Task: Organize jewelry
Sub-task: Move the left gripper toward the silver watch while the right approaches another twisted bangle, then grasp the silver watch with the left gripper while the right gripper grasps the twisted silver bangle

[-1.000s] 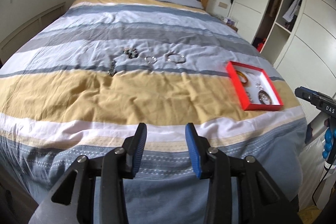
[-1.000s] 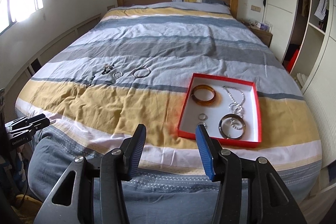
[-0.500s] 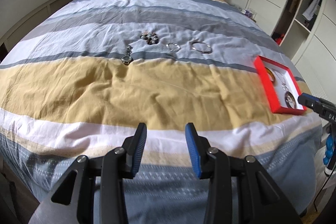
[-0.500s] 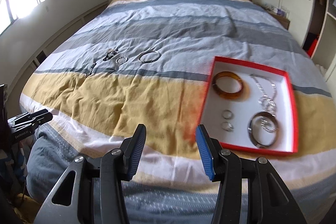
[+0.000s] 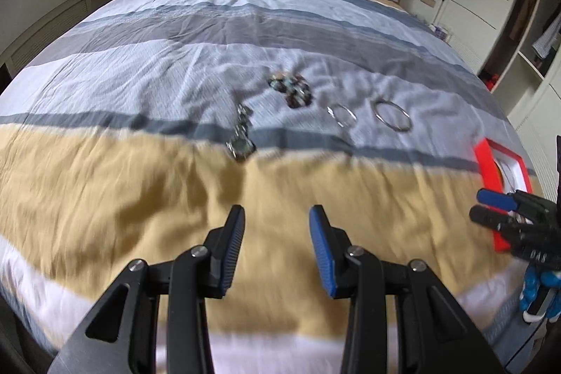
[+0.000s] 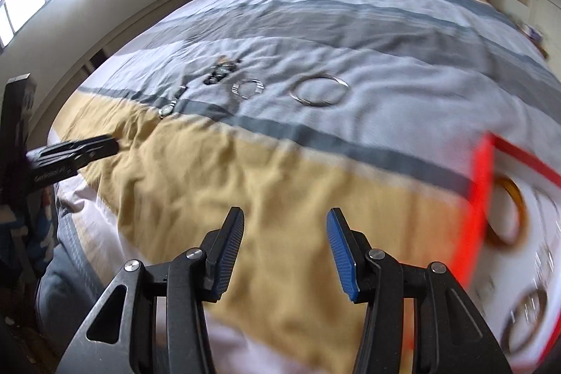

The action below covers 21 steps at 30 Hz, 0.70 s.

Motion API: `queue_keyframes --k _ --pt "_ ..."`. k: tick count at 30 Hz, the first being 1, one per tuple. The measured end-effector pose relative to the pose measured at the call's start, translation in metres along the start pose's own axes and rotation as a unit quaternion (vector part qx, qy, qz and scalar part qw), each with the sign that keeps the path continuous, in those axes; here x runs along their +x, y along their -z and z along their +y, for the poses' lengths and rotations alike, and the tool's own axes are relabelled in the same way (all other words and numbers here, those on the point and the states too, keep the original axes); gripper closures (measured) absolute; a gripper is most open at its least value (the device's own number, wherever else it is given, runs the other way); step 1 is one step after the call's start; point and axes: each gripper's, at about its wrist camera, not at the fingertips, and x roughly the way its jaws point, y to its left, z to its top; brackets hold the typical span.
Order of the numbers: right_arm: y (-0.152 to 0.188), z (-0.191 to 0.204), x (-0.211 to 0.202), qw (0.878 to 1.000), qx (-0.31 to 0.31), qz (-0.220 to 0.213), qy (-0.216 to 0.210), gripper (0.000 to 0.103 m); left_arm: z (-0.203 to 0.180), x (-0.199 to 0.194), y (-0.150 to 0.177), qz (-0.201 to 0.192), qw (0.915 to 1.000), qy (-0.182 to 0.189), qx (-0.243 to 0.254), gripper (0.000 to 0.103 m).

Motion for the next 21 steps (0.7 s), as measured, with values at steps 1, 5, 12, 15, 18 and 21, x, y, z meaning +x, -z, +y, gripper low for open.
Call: queue_keyframes --k 1,5,12,15,18,21 --pt "-0.008 0.004 0.009 1.0 -0.007 0.001 -0.004 0.054 0.002 0.005 -0.005 0.001 1.0 0.0 -0.002 0.067" --pt "-0.044 0.019 0.051 0.999 -0.021 0.004 -0.036 0.054 0.014 0.035 -0.031 0.005 0.9999 -0.012 -0.006 0.067" --pt "-0.083 0.03 0.108 0.998 -0.019 0.009 -0.056 0.054 0.029 0.083 -0.051 0.025 0.9995 -0.018 -0.007 0.067" --pt "-0.094 0.029 0.124 0.998 -0.013 0.01 -0.057 0.054 0.028 0.091 -0.046 0.028 0.9995 -0.013 0.004 0.067" --pt "-0.103 0.029 0.135 0.998 -0.013 0.007 -0.057 0.054 0.028 0.094 -0.042 0.025 0.9996 -0.009 0.008 0.067" --pt "-0.11 0.032 0.142 0.998 -0.018 0.004 -0.055 0.054 0.029 0.097 -0.04 0.023 0.9997 -0.006 0.01 0.067"
